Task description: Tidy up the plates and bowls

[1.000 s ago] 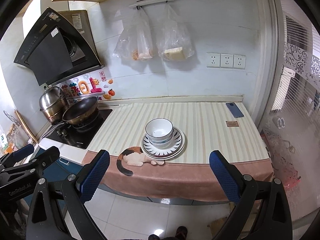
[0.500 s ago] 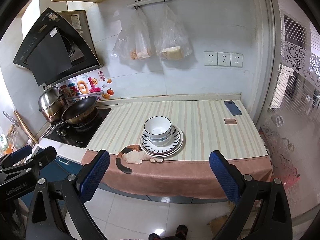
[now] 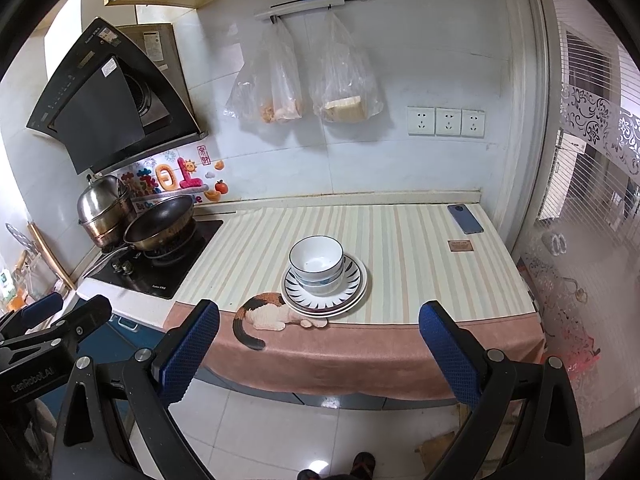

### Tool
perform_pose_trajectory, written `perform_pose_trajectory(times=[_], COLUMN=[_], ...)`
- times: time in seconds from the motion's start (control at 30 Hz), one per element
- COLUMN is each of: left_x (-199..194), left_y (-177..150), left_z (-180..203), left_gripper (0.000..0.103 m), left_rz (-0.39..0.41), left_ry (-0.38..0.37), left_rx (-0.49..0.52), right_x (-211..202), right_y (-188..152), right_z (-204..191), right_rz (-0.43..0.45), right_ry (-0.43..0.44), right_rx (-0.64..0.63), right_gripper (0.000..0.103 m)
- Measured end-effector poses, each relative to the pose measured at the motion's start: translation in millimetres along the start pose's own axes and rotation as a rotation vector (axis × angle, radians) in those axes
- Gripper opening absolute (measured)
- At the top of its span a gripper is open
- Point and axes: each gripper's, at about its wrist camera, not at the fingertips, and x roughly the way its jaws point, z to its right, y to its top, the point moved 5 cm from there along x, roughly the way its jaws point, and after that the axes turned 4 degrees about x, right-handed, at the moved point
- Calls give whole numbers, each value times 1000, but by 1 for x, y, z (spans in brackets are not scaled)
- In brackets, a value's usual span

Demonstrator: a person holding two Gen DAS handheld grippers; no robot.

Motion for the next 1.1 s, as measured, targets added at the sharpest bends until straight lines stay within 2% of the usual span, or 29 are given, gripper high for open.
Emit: perform_pose_trajectory(times=[1.1], left_x=[5], left_y=[6], left_z=[9], left_gripper=[98], left_rz=[-15], left_ry=[-4], left_rx=[-16], right_x=[12], right_y=[-3], right_z=[-6], right_rz=[-6], right_ry=[-22], right_rx=[-16], right_gripper=[102])
